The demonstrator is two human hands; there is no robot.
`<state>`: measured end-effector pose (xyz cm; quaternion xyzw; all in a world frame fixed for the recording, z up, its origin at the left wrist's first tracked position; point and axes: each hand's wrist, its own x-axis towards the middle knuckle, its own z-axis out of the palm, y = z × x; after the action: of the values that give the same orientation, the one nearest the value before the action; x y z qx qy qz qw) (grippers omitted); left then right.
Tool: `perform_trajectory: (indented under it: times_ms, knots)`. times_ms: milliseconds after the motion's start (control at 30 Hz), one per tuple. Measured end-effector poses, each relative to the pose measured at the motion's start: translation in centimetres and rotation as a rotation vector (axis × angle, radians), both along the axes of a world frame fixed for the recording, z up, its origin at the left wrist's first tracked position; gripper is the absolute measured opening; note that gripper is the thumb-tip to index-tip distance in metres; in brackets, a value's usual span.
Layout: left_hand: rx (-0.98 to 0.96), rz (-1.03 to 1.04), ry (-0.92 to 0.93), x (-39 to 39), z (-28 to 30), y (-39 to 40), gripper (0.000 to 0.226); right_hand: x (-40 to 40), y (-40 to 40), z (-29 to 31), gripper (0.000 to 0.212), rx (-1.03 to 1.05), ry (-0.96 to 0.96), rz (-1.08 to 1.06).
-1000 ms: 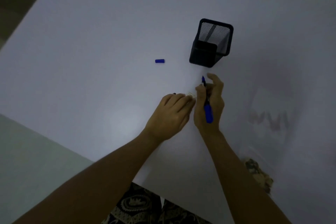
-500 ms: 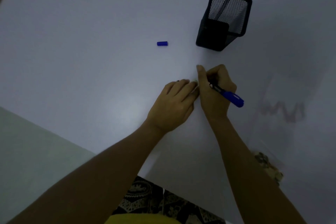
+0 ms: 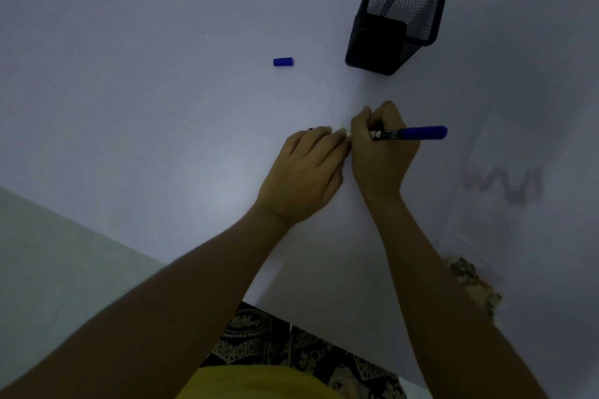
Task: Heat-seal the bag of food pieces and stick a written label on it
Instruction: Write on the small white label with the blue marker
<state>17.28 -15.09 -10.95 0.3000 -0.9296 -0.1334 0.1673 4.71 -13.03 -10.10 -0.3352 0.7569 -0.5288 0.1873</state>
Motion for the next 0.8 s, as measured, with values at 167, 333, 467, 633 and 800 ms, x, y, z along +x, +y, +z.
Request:
perform_trajectory:
  times_ms: [167,333,467,633,800]
  knots:
    - [-0.003,0.001,-0.014,0.08,-0.09,0.01,0.031,0.00,0.00,0.06,0.032,0.005,0.006,0.001]
    - [-0.005,-0.001,-0.017,-0.02,-0.10,0.03,0.033,-0.05,0.04,0.24,0.032,-0.004,-0.020,-0.015]
    - [-0.020,-0.002,-0.015,-0.07,-0.02,0.03,0.034,-0.02,0.12,0.36,0.031,-0.014,-0.014,-0.025]
    - [-0.038,-0.008,-0.026,-0.10,-0.04,0.01,0.035,-0.10,0.07,0.31,0.031,-0.026,0.003,-0.061]
    - [-0.061,-0.026,-0.072,-0.12,-0.14,-0.19,0.033,-0.04,0.00,0.31,0.038,-0.015,-0.027,-0.063]
